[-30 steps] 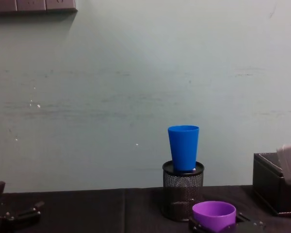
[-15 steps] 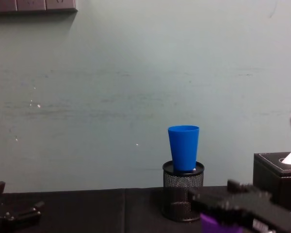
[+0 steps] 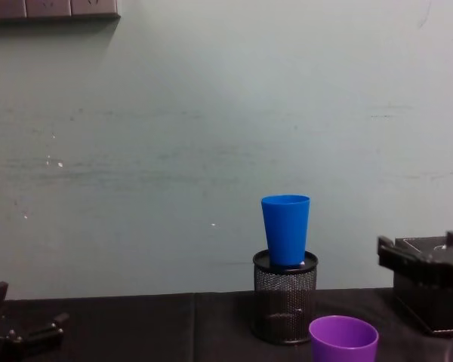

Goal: Pick up one cup with a gripper and tap it against the other cup.

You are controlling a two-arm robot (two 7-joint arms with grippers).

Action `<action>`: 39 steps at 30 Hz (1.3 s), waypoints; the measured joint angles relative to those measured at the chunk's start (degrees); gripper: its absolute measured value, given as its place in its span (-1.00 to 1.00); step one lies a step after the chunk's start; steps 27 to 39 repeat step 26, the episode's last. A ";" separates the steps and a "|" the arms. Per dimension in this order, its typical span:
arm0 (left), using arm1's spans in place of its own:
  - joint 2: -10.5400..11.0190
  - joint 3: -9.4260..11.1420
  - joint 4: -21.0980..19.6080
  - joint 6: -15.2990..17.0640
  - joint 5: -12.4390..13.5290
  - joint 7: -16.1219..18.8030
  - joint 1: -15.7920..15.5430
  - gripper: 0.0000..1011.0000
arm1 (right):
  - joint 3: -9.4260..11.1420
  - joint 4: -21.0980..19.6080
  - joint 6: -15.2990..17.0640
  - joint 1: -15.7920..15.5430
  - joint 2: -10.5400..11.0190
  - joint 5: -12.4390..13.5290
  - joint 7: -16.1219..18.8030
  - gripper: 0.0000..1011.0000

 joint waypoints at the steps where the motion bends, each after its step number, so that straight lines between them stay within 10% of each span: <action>1: 0.00 0.00 0.00 0.00 0.00 0.00 0.00 0.98 | 0.21 0.83 0.08 0.30 -0.12 -0.32 -0.34 0.98; 39: 0.00 0.00 0.00 0.00 0.00 0.00 0.00 0.98 | 0.69 4.53 -0.28 1.75 -0.90 -2.46 -2.05 0.98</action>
